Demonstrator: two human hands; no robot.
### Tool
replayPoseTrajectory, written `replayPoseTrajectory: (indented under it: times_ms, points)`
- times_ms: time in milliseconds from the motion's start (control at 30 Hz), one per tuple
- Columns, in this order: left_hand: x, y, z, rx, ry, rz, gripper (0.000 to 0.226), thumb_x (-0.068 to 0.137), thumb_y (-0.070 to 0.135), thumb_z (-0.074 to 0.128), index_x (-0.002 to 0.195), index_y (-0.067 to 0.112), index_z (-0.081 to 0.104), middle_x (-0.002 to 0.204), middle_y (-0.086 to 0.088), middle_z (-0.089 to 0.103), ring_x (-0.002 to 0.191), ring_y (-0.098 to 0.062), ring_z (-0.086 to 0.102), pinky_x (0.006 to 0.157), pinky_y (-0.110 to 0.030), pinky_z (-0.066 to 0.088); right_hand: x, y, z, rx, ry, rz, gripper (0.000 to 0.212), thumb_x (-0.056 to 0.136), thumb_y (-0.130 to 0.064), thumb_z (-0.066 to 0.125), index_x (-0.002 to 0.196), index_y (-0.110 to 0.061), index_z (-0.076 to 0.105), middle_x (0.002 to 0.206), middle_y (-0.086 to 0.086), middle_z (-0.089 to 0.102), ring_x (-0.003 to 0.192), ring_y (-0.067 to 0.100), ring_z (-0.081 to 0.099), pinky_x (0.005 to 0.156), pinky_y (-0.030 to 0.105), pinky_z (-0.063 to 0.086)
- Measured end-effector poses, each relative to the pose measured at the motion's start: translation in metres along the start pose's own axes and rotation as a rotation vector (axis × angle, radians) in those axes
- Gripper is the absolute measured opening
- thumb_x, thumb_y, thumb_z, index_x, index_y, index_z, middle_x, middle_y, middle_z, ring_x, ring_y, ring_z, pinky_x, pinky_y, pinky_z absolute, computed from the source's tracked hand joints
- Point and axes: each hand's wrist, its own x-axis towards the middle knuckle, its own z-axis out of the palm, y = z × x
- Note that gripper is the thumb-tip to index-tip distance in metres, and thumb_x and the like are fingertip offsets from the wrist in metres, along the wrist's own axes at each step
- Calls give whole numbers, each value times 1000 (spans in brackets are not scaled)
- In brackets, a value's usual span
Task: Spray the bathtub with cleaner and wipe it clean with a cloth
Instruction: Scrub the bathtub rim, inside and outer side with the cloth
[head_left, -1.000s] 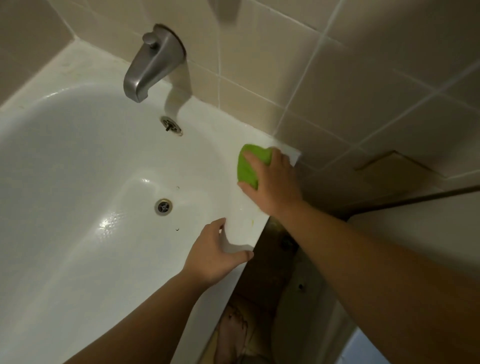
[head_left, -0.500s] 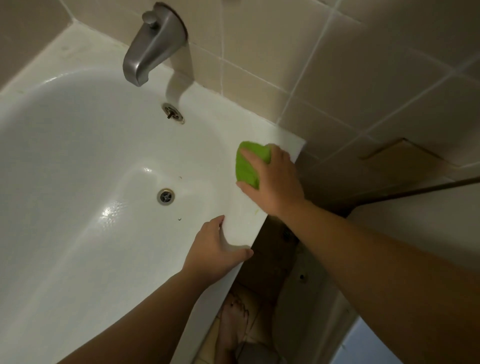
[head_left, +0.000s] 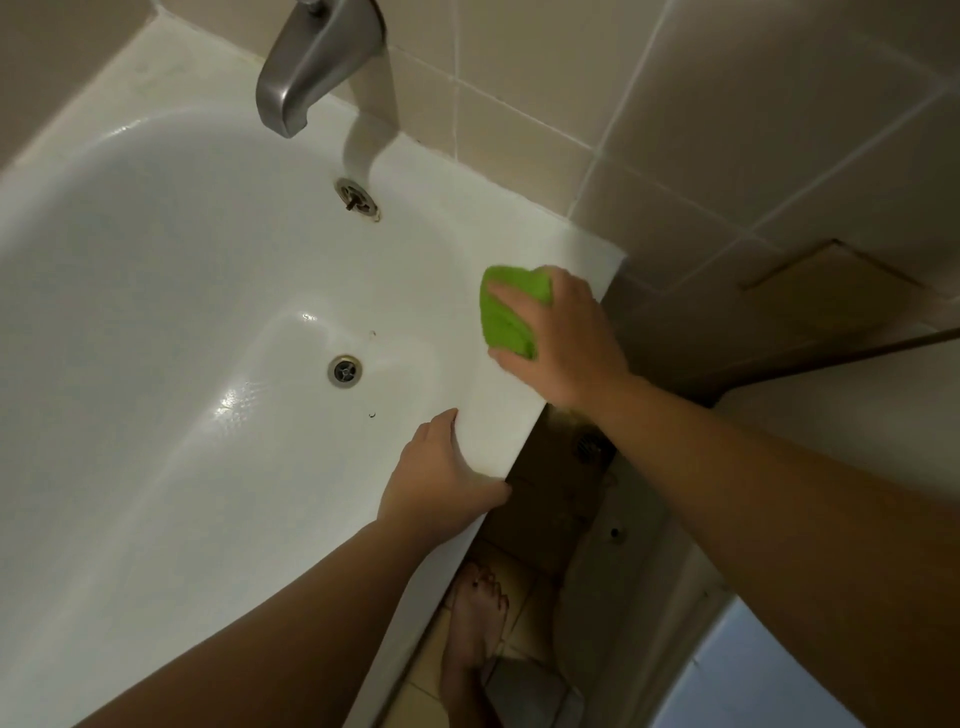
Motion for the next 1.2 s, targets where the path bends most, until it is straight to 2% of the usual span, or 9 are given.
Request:
replayPoseTrajectory:
  times_ms: [100, 233, 333, 433, 533, 733, 833, 1000, 1200]
  points:
    - [1, -2, -3, -1, 2, 28, 85, 59, 52, 85, 132, 30, 48, 118, 9, 56, 107, -15, 56, 91, -43, 55, -30, 23, -6, 14, -132, -146, 79, 85, -56, 70, 154, -40, 35, 142, 16, 36, 128, 37, 40, 107, 49, 41]
    - [1, -1, -6, -25, 3, 25, 88, 64, 47, 90, 139, 26, 48, 123, 8, 57, 111, -16, 55, 94, -39, 53, 3, 46, -13, -10, -46, 217, 81, 89, -63, 61, 158, -45, 23, 150, 20, 25, 135, 44, 31, 112, 56, 37]
    - [1, -2, -6, -31, 1, 20, 90, 66, 46, 91, 141, 24, 46, 126, 7, 56, 115, -18, 55, 97, -41, 55, 29, 26, -10, -64, 1, 379, 79, 90, -63, 59, 158, -40, 27, 150, 21, 28, 132, 45, 33, 109, 54, 38]
    - [0, -3, -7, -41, -4, 4, 97, 62, 50, 91, 144, 25, 45, 128, 7, 57, 116, -19, 56, 95, -41, 56, 8, 5, -3, -52, 11, 171, 78, 88, -60, 65, 156, -38, 33, 142, 20, 37, 125, 42, 41, 106, 49, 41]
    - [2, -4, -8, -58, -4, -6, 99, 60, 49, 93, 143, 25, 45, 126, 7, 58, 114, -20, 57, 92, -39, 57, -31, 16, -3, -2, -109, -54, 80, 89, -58, 67, 156, -41, 27, 143, 18, 33, 129, 40, 38, 109, 50, 39]
    - [1, -6, -5, -104, 16, -8, 96, 61, 46, 93, 142, 28, 46, 126, 10, 57, 114, -17, 57, 90, -33, 55, 33, 31, -19, -125, -76, 343, 81, 96, -63, 51, 162, -36, 14, 154, 24, 21, 137, 47, 28, 111, 58, 33]
    - [-1, -7, -4, -123, 24, -11, 95, 62, 46, 93, 143, 29, 46, 127, 10, 56, 115, -17, 55, 91, -34, 54, 44, 16, -13, -93, -56, 269, 79, 94, -59, 58, 160, -35, 23, 150, 23, 28, 131, 47, 34, 109, 55, 37]
    - [1, -9, -4, -135, 27, -6, 95, 60, 45, 94, 141, 29, 48, 122, 12, 57, 111, -15, 55, 83, -31, 51, -24, 12, -7, -32, -157, -80, 78, 91, -53, 65, 157, -39, 27, 146, 18, 32, 132, 40, 35, 109, 54, 38]
    - [-1, -7, -3, -83, 32, -29, 108, 53, 58, 86, 147, 29, 43, 126, 6, 53, 117, -18, 54, 98, -45, 54, 19, 35, -22, -85, -129, 195, 76, 96, -57, 55, 160, -41, 17, 155, 22, 21, 139, 47, 26, 114, 59, 34]
